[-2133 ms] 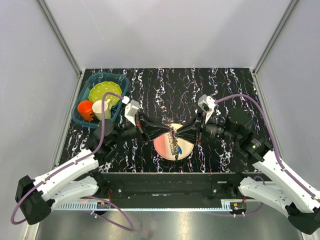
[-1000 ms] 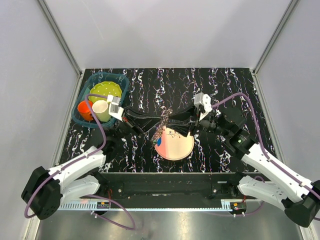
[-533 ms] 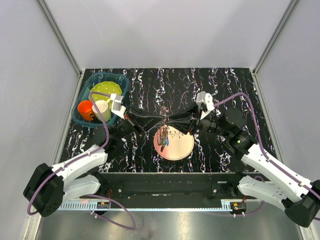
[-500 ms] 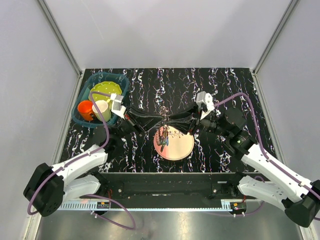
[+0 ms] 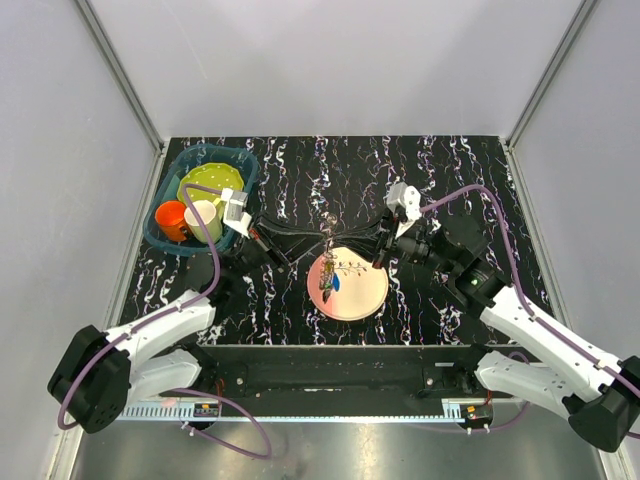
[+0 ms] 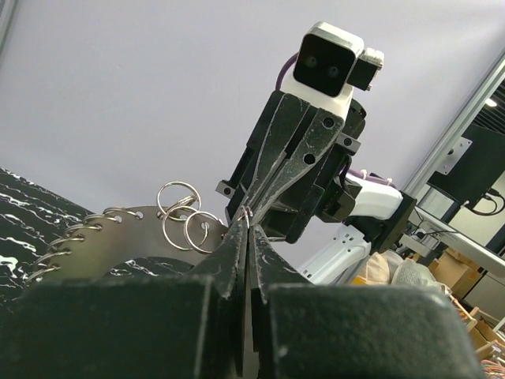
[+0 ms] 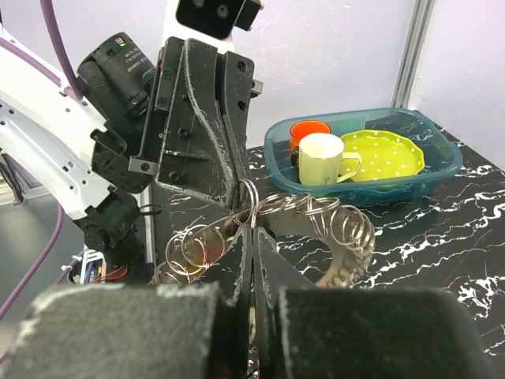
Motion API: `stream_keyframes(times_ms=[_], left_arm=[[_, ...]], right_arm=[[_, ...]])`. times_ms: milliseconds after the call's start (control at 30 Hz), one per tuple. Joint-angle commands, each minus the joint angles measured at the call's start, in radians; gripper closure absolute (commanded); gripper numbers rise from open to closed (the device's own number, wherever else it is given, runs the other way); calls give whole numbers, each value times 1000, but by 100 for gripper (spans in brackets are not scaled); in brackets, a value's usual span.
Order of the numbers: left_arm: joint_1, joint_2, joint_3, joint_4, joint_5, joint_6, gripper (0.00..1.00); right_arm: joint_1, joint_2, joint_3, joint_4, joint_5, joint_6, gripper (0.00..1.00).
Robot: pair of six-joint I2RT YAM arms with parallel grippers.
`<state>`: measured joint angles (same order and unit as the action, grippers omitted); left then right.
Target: Remove the keys from the keyring
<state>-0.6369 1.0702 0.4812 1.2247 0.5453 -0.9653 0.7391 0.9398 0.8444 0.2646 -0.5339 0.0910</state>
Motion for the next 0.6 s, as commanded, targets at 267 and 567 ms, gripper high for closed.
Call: stream_keyframes(times_ms=[267,567], left_arm=[[3,-12,-3,228,-51,17,100],[3,-41,-39,104,-120,115,100]], right_arm=[[54,14,28,-56,103,-88,100],[94,73,54,-12,192,-146,100]])
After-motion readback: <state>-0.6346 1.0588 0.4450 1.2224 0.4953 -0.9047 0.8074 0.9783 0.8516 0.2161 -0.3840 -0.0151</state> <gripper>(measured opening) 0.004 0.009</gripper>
